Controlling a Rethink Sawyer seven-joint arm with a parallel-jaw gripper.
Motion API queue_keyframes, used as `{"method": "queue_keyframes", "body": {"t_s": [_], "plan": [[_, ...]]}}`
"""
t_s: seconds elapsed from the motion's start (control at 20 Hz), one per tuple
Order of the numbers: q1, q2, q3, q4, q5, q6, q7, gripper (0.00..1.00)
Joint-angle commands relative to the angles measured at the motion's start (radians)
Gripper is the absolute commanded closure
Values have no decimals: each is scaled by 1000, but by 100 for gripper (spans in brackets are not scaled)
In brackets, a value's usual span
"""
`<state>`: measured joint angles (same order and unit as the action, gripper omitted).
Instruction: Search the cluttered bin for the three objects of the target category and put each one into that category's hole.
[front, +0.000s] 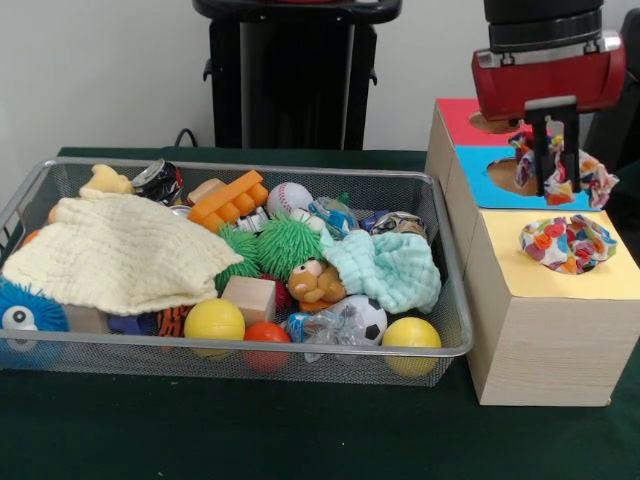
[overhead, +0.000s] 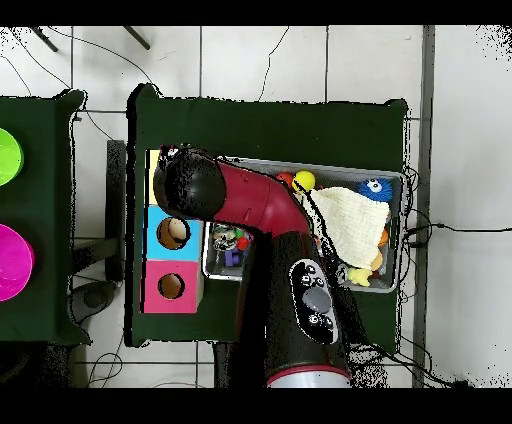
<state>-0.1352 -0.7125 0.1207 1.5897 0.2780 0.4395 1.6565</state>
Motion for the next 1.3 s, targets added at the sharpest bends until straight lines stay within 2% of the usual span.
{"method": "queue_keyframes", "body": {"t_s": [0.05,0.2,0.55,0.9,1.1,1.3], "plan": [[20,119,66,21,52,-157,250,100],[42,146,39,-7,66,-165,255,100],[55,199,34,-5,75,-244,244,100],[128,257,-82,-41,71,-115,241,100],[181,281,-173,-66,55,18,248,100],[206,307,-217,-85,60,108,271,100]]}}
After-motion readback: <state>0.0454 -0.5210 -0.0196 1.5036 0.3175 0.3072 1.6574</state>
